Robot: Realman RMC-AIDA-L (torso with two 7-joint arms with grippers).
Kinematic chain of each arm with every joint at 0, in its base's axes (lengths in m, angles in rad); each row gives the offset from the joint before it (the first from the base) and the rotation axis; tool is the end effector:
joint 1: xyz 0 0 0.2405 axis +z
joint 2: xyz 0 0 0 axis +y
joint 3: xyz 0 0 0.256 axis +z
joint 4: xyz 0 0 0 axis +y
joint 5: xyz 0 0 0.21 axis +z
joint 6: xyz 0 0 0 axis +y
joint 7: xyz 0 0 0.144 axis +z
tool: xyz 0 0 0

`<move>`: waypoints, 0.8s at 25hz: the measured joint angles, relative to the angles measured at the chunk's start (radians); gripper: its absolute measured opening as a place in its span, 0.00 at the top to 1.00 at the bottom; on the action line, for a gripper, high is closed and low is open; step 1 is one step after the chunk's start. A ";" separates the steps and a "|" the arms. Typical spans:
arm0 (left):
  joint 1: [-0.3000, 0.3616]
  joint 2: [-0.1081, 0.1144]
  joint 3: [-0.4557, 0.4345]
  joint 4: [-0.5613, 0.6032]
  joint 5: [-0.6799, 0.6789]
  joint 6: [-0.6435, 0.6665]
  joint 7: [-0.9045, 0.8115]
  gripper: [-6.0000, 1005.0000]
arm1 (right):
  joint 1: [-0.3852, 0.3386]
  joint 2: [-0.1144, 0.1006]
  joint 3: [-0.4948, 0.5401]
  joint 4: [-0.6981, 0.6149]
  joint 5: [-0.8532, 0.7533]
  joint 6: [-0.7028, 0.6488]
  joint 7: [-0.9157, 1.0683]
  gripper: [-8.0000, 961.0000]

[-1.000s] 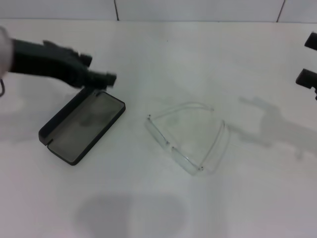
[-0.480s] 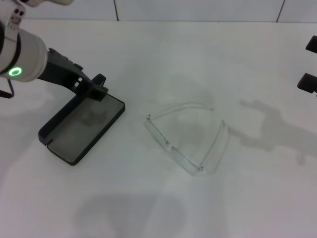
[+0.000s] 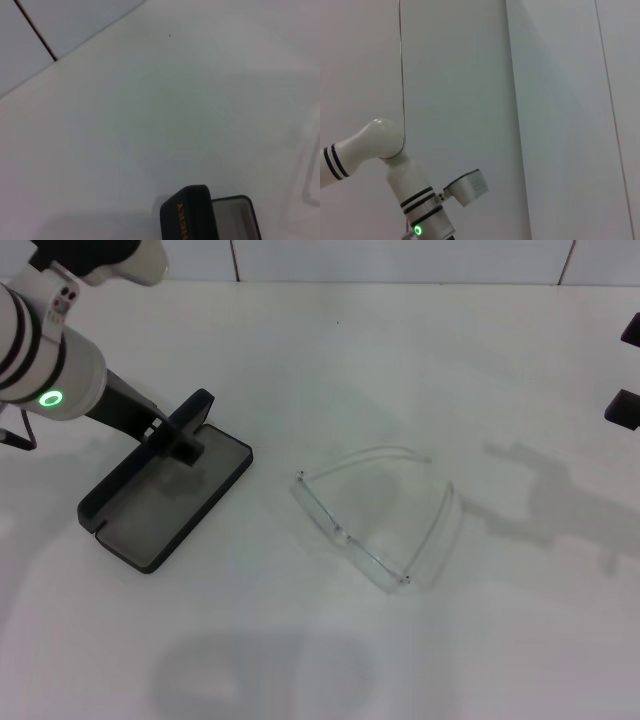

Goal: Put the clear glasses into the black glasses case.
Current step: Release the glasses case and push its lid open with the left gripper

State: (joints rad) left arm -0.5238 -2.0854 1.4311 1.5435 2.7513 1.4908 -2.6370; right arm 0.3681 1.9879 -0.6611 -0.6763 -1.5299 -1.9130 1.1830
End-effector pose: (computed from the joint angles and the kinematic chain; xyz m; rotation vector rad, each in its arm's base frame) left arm -0.1757 0.3594 0.0255 -2.3894 -0.7984 0.4723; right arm 0.2612 0.2848 0.0872 -2.4618 0.1911 1.2351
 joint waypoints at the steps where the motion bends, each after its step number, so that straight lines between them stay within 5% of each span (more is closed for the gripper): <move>1: -0.006 0.001 -0.002 -0.018 0.001 -0.005 0.001 0.24 | 0.000 0.000 0.000 0.000 0.000 0.000 0.000 0.13; 14: -0.024 -0.001 -0.019 -0.093 0.044 -0.026 -0.005 0.36 | -0.003 0.004 0.000 0.003 0.001 0.004 -0.008 0.15; 20: -0.020 -0.001 -0.015 -0.096 0.043 -0.018 -0.005 0.53 | 0.002 0.009 0.000 0.003 0.000 0.013 -0.002 0.15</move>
State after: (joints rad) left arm -0.5442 -2.0862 1.4165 1.4471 2.7941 1.4728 -2.6424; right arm 0.3705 1.9965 -0.6611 -0.6734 -1.5303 -1.9004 1.1809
